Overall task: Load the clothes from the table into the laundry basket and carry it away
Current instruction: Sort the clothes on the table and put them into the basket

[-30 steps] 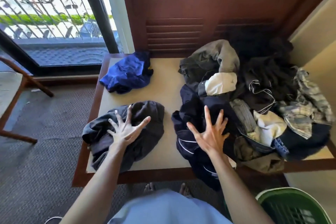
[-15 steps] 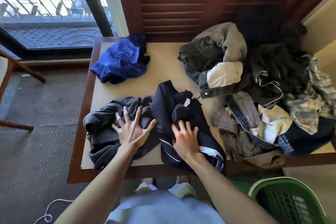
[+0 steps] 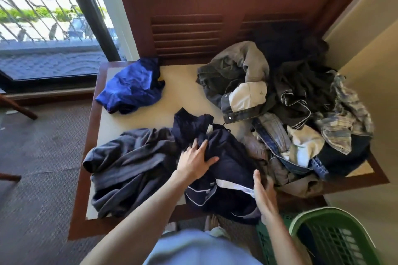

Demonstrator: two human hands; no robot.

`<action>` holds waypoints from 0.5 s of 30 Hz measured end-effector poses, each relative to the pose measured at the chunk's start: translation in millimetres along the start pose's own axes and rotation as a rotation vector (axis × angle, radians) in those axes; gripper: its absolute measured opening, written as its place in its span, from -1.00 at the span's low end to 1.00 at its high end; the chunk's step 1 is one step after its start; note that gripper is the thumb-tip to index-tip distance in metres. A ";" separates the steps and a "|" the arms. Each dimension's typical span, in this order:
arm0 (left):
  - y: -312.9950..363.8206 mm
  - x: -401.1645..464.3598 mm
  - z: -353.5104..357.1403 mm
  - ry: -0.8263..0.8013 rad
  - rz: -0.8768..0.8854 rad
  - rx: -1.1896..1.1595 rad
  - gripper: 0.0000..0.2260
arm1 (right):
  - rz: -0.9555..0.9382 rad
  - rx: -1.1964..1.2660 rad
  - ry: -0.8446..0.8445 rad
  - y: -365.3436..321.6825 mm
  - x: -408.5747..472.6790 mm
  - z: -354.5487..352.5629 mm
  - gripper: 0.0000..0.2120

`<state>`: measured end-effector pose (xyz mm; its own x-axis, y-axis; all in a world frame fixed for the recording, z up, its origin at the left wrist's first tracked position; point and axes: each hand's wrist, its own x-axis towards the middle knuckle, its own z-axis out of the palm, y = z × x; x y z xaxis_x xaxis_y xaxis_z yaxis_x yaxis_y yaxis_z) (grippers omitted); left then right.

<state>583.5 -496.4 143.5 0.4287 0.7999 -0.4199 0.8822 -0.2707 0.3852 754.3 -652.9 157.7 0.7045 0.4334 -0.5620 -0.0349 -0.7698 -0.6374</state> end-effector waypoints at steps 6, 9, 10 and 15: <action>5.1 -8.7 17.2 0.094 0.039 -0.365 -0.36 | -0.080 0.278 0.080 -35.6 -8.3 25.6 -0.33; 2.4 -9.3 12.2 0.016 0.068 -0.505 -0.46 | -0.472 -0.005 0.167 -76.1 -31.9 45.4 -0.42; -2.4 -8.3 10.1 -0.057 0.050 -0.622 -0.50 | -0.572 -0.135 0.155 -82.2 -38.3 58.2 -0.42; -35.1 -28.0 -37.6 -0.088 -0.175 -1.444 -0.75 | -0.932 -0.849 0.031 -38.4 -40.7 109.9 -0.45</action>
<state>533.2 -489.2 172.6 0.3956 0.7160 -0.5751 -0.0129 0.6305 0.7761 649.0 -589.5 147.1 0.2332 0.9704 -0.0623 0.9405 -0.2413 -0.2393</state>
